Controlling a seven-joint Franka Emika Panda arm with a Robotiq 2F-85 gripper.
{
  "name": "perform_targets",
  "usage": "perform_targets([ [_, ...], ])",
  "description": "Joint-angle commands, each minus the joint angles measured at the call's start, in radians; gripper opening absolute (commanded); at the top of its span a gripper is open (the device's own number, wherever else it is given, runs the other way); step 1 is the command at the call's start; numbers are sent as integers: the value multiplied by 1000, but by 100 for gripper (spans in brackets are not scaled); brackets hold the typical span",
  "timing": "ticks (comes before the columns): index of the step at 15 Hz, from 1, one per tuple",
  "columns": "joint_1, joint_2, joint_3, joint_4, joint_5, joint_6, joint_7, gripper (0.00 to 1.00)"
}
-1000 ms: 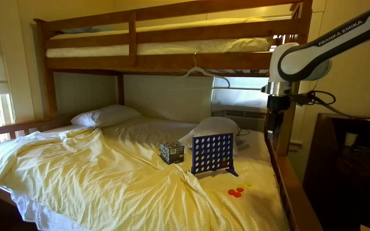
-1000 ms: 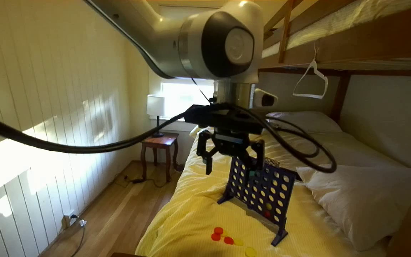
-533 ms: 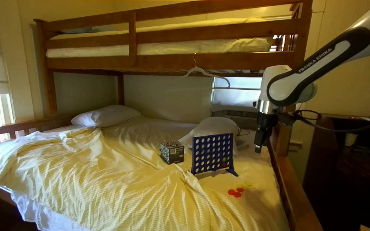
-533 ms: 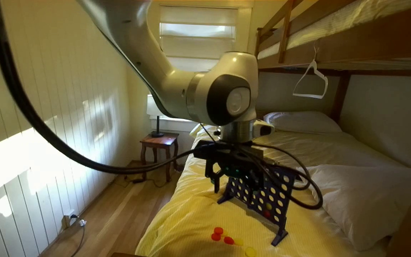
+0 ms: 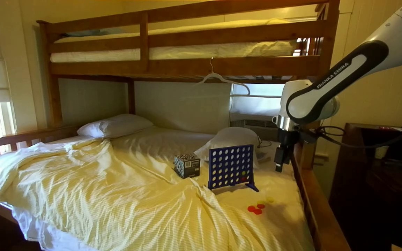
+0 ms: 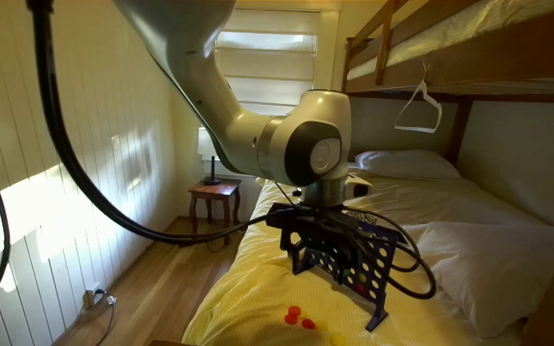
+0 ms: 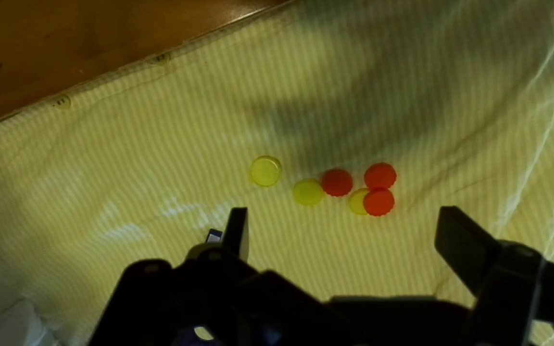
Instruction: Pick up the orange circle and put it in the blue object
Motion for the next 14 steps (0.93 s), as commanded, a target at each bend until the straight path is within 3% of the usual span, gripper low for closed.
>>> perform_targets([
  [1,-6,0,7,1,1,-2,-1,100],
  [6,0,46,25,31,-23,-3,44,100],
  [14,38,347,87,202,-23,9,58,100],
])
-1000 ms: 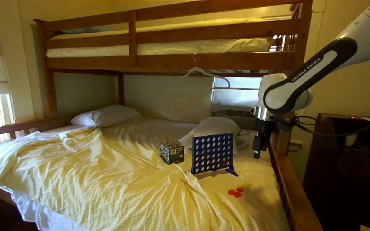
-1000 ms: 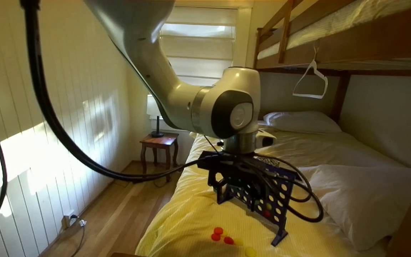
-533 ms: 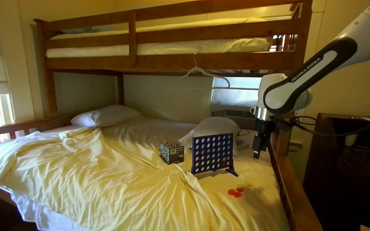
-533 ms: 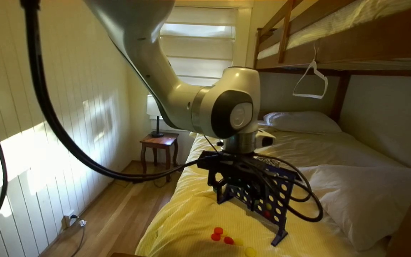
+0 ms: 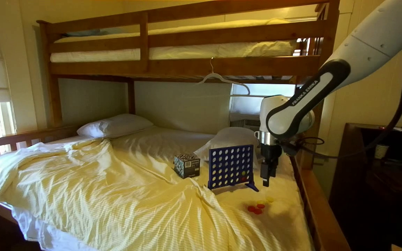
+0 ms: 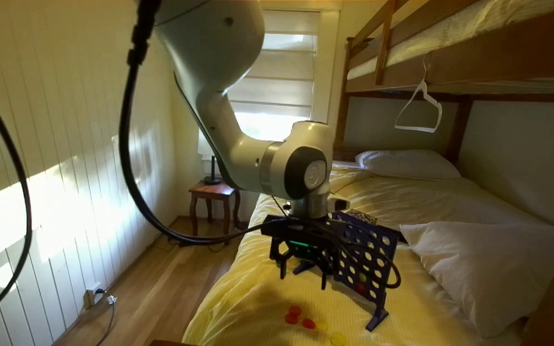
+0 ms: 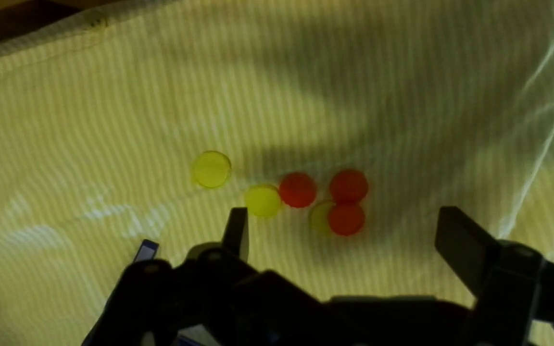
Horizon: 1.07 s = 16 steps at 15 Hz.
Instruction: Pick up the orange circle and put it in the blue object
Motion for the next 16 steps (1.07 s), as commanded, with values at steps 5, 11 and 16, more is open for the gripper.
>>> perform_targets([
  [5,19,276,18,177,-37,-8,28,100],
  [11,28,369,19,233,-50,12,28,100],
  [16,54,418,12,275,-81,7,50,100],
])
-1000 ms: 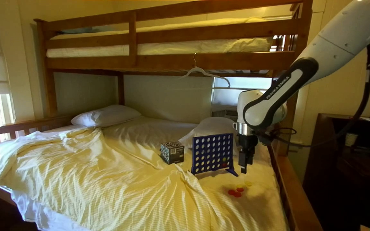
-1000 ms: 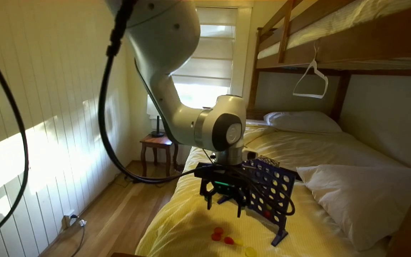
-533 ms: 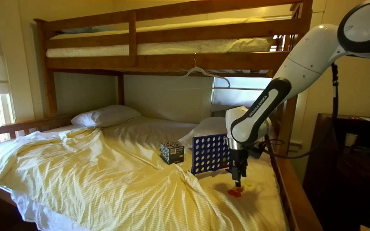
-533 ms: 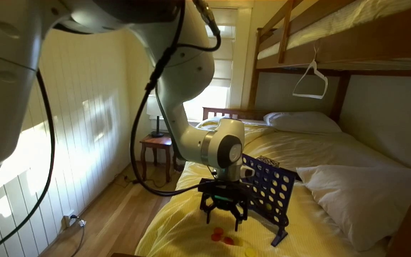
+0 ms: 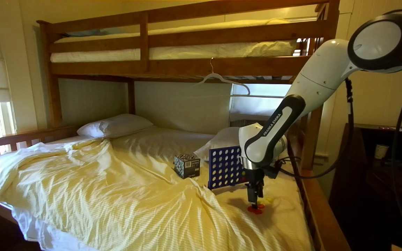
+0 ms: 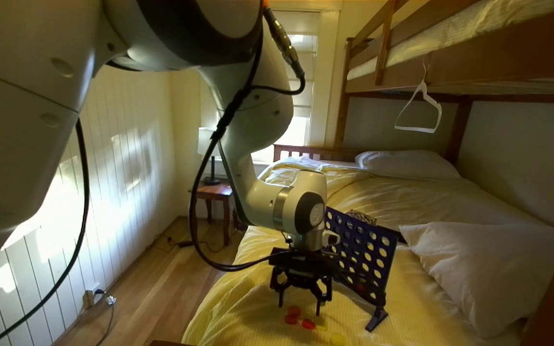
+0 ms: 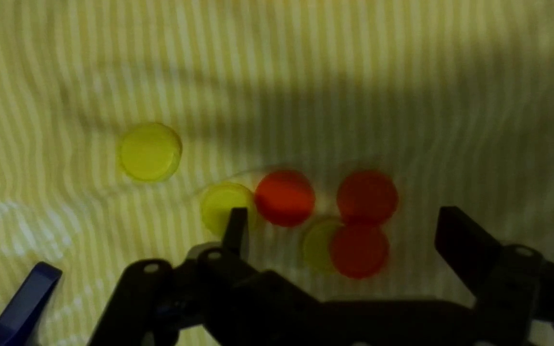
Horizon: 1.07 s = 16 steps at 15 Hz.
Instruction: Pick up the orange circle and put it in the blue object
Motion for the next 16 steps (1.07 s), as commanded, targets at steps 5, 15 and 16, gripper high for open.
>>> perform_targets([
  [5,32,75,3,71,-66,13,53,100],
  [15,29,105,12,99,-56,19,45,62],
  [16,30,106,11,100,-57,20,45,64],
])
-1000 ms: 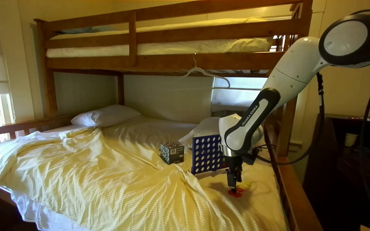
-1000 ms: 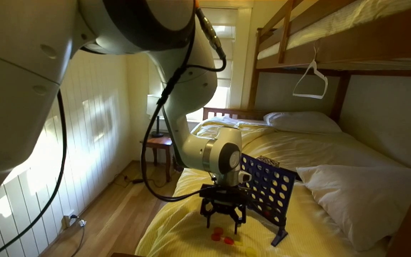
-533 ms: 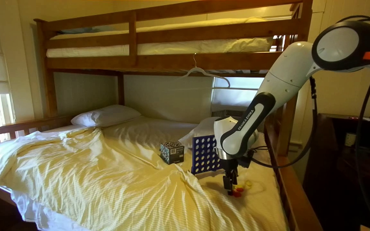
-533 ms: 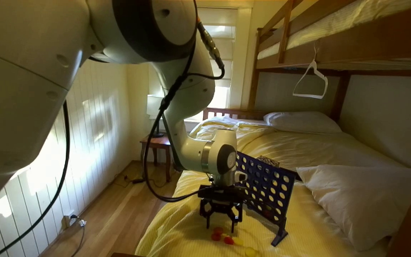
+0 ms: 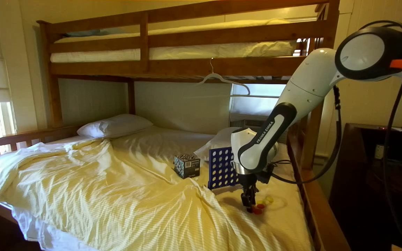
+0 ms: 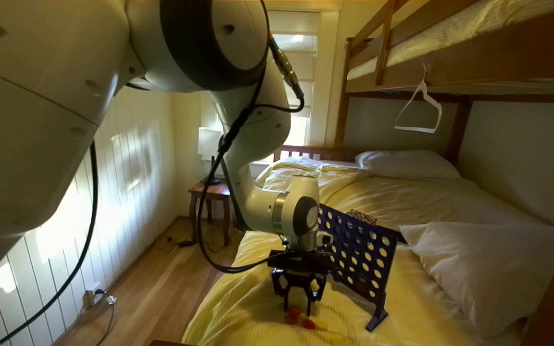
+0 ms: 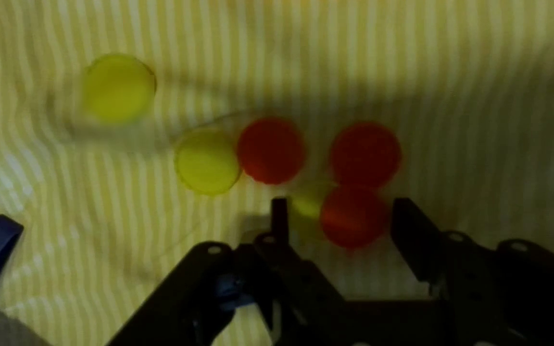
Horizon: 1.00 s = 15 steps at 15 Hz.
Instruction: Pick up the orange circle and put it in the blue object
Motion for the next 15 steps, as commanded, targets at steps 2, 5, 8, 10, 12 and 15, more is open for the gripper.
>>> perform_targets([
  [2,0,17,4,21,-14,12,14,60],
  [5,0,18,4,25,-15,12,13,34],
  [8,0,19,4,26,-16,16,13,11],
  [10,1,20,2,27,-17,18,15,10],
  [12,1,20,2,27,-18,20,15,13],
  [15,-3,21,3,29,-13,28,15,57],
])
